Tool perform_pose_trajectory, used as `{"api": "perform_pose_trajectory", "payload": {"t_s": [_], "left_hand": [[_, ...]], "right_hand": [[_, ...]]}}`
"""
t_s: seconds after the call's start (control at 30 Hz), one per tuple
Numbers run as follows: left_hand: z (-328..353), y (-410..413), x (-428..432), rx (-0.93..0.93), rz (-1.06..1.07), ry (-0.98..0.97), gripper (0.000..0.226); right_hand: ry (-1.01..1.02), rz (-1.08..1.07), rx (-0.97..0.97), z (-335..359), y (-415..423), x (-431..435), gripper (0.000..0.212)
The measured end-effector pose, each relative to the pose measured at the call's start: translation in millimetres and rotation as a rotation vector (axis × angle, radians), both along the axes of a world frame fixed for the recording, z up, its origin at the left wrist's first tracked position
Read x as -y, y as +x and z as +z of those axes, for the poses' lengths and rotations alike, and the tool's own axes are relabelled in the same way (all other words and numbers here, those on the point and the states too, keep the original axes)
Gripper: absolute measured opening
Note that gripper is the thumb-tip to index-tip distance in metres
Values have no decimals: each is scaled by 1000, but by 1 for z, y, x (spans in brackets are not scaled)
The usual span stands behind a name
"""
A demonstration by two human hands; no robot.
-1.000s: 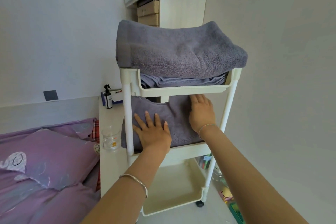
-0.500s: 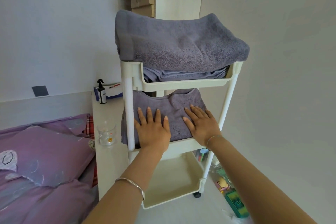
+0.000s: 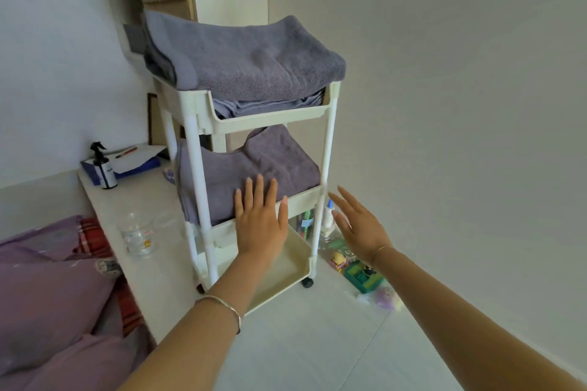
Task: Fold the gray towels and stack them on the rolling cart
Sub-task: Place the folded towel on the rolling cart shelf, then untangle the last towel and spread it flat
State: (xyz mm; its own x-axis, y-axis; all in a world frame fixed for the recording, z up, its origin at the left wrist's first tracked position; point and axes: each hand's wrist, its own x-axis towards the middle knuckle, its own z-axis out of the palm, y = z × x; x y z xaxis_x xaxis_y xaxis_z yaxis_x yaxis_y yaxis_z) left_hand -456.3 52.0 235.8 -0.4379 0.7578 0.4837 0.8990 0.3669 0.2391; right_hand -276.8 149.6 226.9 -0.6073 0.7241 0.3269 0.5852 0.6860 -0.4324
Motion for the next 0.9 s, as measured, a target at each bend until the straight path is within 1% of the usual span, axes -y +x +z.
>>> {"api": "perform_pose_trajectory", "payload": {"t_s": [0.1, 0.2, 0.33, 0.4, 0.43, 0.5, 0.53, 0.6, 0.63, 0.73, 0.77, 0.9], "left_hand": [[-10, 34, 13, 50, -175, -36, 78], [-20, 61, 23, 89, -286, -46, 82], [-34, 110, 35, 115, -439, -98, 62], [-38, 143, 40, 164, -531, -136, 61], [-39, 160, 44, 189, -582, -153, 66], [-39, 201, 53, 207, -694, -163, 85], [-39, 212, 55, 203, -718, -168, 91], [-37, 251, 61, 184, -795, -189, 94], [-36, 265, 64, 175, -824, -199, 90], [-37, 313, 71, 175, -924, -247, 58], [-38, 331, 74, 174, -958, -262, 53], [-48, 398, 84, 153, -1052, -310, 53]], "right_hand": [[-13, -152, 31, -8, 51, 25, 44], [-36, -268, 31, -11, 95, 51, 43], [-3, -423, 45, -22, 158, 100, 44], [2, -494, 52, -31, 191, 122, 44], [-2, -524, 59, -34, 206, 133, 44], [-12, -601, 64, -39, 245, 157, 44], [-19, -622, 58, -41, 256, 163, 44], [-40, -703, 52, -42, 294, 185, 45], [-51, -735, 50, -44, 307, 193, 45], [-75, -824, 48, -48, 353, 218, 45], [-83, -853, 38, -49, 368, 227, 45], [-120, -947, 35, -60, 426, 252, 44]]}}
